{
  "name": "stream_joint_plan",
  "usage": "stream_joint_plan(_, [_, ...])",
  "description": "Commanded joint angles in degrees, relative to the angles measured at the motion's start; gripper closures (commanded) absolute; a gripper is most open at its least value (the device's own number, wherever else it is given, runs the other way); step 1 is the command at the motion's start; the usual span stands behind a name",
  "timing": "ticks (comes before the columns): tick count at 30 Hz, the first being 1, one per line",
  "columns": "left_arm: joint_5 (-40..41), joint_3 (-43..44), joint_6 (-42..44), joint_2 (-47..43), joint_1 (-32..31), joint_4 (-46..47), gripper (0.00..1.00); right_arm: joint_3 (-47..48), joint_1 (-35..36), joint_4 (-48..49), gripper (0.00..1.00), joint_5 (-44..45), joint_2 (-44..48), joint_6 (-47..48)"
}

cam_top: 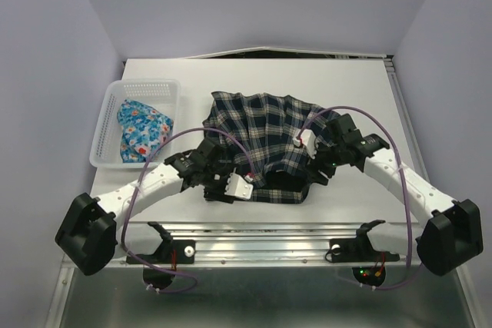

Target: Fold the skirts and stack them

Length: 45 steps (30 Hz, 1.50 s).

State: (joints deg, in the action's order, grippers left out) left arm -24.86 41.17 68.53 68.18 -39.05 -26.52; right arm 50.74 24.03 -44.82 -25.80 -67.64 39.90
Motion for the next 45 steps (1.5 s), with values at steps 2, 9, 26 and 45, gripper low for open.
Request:
stream_joint_plan(2, [3.7, -0.1, -6.7, 1.9, -4.1, 4.4, 0.27, -0.6, 0.9, 6.3, 0.37, 1.4, -2.1, -6.5])
stream_joint_plan(9, [4.4, -1.0, -8.8, 3.1, -5.7, 4.7, 0.29, -0.2, 0.9, 4.5, 0.38, -1.3, -0.7, -2.0])
stream_joint_plan(26, [-9.5, 5.1, -21.6, 1.1, 10.7, 1.7, 0.26, -11.7, 0.9, 2.7, 0.25, 2.1, 19.7, 28.8])
stream_joint_plan(45, [-1.7, 2.3, -26.0, 3.7, -0.9, 12.1, 0.21, -5.3, 4.5, 15.6, 0.36, -9.3, -2.9, -7.4])
